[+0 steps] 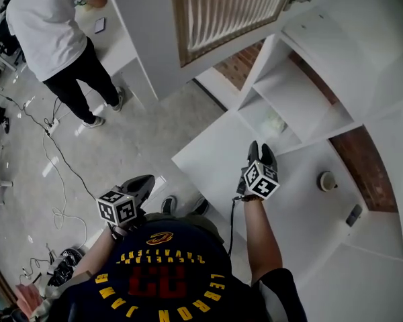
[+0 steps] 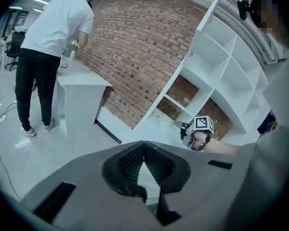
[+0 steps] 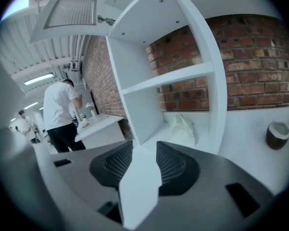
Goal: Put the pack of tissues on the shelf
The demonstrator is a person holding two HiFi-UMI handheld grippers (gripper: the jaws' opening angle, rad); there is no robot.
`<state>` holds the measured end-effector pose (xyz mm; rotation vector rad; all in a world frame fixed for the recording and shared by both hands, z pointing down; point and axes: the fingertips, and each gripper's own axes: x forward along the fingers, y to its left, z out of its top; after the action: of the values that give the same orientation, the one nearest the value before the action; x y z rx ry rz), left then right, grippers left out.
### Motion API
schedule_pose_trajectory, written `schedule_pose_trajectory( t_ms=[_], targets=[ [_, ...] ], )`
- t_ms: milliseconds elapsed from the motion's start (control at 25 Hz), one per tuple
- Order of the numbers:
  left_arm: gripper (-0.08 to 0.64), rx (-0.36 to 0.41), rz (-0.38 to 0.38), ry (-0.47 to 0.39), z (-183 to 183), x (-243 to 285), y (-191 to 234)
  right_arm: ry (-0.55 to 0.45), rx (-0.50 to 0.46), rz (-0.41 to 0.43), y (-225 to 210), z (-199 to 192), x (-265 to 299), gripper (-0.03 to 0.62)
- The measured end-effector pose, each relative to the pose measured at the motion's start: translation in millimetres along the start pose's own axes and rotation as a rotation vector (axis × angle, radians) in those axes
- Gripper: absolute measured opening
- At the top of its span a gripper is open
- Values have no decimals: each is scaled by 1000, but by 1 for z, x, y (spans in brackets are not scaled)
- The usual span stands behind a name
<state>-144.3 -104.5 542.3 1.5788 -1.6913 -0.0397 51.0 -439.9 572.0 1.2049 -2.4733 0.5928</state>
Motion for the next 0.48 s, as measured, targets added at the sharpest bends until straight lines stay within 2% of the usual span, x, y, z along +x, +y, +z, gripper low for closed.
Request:
schedule_pose_trajectory(
  t_ms=[160,200,320,480],
  targets=[
    [2,13,-47,15,-1,10,-9,8,2,137,45,-4,-30,152],
    [2,17,-58,20,-1,12,-11,11,7,167,57,-7,-38,133],
    [2,29,-91,35,-1,18,-17,21,27,246,89,-12,-62,26],
    [2,45,-138,47,2,25,-27,27,24,336,124,-11,-89,8]
  ],
)
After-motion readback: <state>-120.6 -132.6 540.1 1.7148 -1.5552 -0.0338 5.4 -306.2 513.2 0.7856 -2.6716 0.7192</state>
